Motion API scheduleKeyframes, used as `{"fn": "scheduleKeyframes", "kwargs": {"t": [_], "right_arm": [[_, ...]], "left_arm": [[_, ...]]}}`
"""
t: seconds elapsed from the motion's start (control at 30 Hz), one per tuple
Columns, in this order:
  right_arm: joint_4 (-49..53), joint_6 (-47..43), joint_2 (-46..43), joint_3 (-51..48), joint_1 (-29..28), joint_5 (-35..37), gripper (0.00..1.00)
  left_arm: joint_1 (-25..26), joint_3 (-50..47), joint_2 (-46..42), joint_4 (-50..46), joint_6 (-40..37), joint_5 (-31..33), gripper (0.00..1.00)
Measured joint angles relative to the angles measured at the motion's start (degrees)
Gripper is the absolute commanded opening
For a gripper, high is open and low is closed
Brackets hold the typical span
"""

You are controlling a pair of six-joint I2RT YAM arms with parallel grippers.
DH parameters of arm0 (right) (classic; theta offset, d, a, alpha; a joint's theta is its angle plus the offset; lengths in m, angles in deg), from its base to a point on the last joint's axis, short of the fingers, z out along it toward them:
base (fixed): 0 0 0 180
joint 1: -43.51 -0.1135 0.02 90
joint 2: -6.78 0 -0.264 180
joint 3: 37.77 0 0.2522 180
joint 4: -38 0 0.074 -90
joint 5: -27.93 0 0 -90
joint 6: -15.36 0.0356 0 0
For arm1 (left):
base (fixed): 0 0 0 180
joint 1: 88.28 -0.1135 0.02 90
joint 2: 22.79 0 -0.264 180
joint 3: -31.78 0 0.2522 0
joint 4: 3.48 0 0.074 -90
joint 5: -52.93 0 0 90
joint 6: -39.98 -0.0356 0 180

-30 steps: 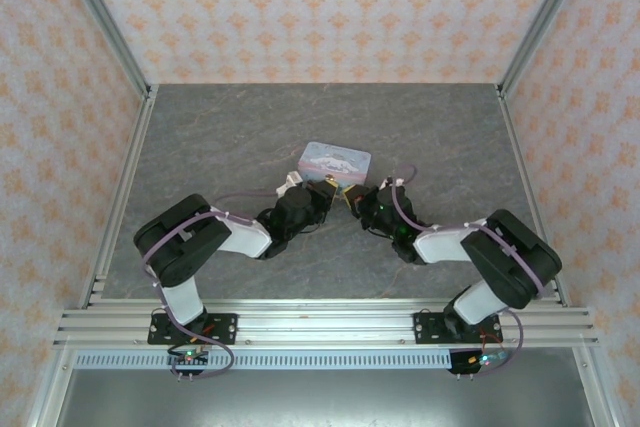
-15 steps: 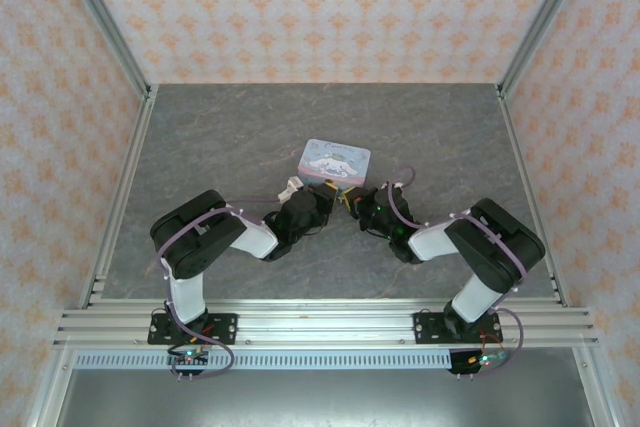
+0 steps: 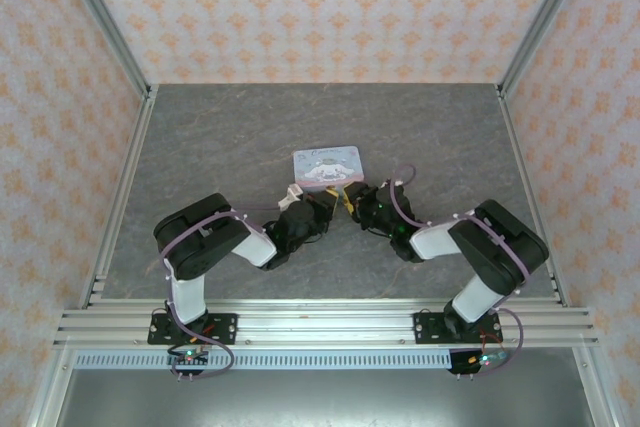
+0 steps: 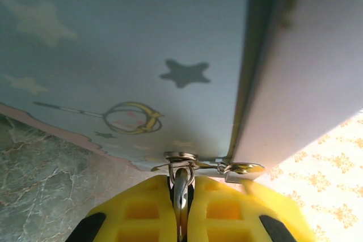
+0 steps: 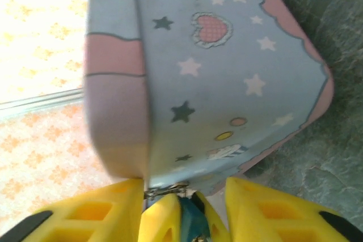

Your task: Unlock a padlock with a key

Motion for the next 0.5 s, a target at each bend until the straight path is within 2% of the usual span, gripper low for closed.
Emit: {"fn": "scheduleKeyframes", "kwargs": {"t": [0.13,0.23,0.37,0.5], "right_arm": [[2.2,-1.5,-3.6,-0.7,0.4,-0.9,0.63],[5.8,-3.7,-8.2,-2.6,1.0,-1.5,0.65],[16.6,-10.9,-16.4,-3.2,2.3,-2.1,0.65],[32.5,-24.1,-22.4,0.6,2.6,-1.7,0.62]], "left_arm": [[0.0,0.0,0.0,-0.3,-0.2,-0.7,0.0],[-0.2,-0.1,0.0,-2.2,-1.2,-1.5,0.0],[-1.2,-0.1,-0.4,-5.4,-2.8,-3.3,0.0],[-2.3,0.0,-2.3,-9.8,-5.4,-5.5,0.0]]}}
